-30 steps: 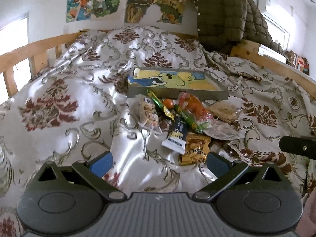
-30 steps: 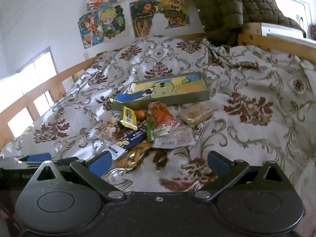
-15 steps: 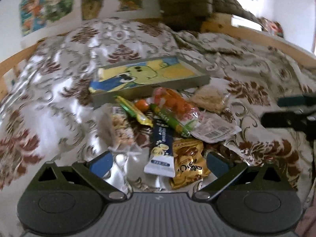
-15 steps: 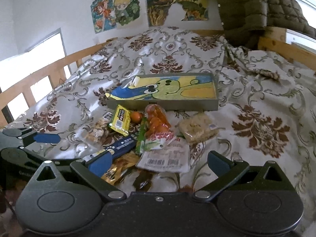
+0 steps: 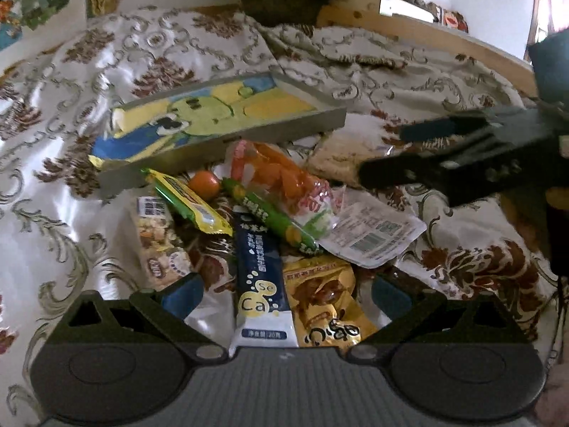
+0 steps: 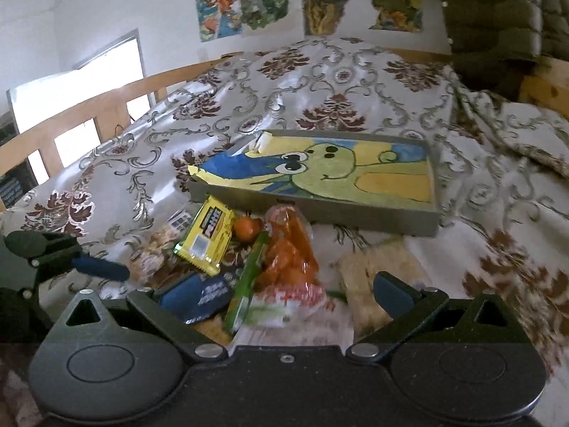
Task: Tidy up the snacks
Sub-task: 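Move both tools down toward the snack pile beside the tray, then grasp the dark blue stick packet with the left tool while the right tool grasps the orange snack bag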
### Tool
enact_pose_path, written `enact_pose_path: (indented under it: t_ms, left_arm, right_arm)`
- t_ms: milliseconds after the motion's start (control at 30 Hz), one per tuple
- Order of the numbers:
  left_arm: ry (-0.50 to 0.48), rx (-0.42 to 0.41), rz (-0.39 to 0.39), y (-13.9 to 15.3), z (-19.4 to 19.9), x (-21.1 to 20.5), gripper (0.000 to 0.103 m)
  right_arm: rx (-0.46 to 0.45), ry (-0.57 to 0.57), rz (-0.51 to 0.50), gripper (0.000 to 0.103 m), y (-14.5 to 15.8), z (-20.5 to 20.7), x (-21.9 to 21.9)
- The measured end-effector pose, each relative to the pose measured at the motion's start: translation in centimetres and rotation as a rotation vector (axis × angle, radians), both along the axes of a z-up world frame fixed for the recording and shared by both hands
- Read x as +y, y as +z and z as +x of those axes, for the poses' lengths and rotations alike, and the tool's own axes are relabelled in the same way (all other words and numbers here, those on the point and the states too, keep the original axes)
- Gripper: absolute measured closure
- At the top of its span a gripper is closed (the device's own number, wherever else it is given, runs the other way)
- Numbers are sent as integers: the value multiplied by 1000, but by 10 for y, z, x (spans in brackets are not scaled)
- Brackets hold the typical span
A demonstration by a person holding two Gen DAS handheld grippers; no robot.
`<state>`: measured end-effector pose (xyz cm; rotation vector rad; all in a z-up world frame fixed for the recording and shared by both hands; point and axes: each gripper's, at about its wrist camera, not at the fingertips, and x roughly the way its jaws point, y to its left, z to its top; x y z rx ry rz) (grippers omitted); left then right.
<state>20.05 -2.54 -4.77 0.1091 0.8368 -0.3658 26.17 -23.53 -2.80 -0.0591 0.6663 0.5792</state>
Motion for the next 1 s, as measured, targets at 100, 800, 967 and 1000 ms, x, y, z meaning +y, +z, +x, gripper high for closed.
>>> enact_pose_path:
  t_ms: [100, 800, 967, 1000]
  left_arm:
    - [-17, 26, -5, -5, 13, 2, 0]
    - [-97, 164, -74, -24, 69, 18, 29]
    - [-56, 194, -35, -26, 80, 14, 38]
    - [-60, 196, -22, -27, 81, 11, 38]
  right_arm:
    - [40, 32, 33, 1, -11, 24, 8]
    - [69, 19, 4, 20, -59, 87, 31]
    - [69, 44, -25, 22, -59, 84, 39]
    - [66, 42, -52, 22, -60, 83, 43]
